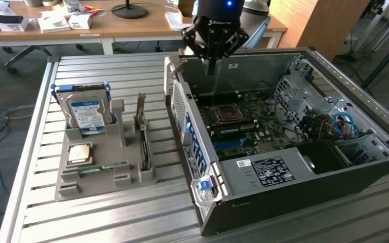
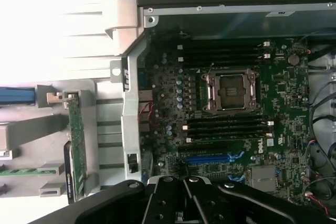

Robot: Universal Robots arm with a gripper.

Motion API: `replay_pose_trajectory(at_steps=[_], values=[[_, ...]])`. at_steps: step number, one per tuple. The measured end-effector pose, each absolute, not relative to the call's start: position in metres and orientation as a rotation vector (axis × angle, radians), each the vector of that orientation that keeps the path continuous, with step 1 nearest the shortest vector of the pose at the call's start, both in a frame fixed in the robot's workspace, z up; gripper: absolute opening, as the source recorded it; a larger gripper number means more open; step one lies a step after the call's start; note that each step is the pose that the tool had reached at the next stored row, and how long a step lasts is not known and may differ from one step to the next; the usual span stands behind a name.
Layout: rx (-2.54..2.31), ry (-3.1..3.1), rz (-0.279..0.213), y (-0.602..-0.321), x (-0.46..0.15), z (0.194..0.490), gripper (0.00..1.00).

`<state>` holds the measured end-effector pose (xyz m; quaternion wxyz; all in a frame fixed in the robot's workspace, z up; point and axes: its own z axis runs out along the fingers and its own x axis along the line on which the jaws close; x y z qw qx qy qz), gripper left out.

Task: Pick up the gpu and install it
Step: 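Reach for the gpu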

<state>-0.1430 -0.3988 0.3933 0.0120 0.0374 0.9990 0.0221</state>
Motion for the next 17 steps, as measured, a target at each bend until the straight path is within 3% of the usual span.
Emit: replay_pose_trajectory(at_steps=[17], values=[[0.117,3.115,0.069,-0.399,-0.164,0.393,0.11]])
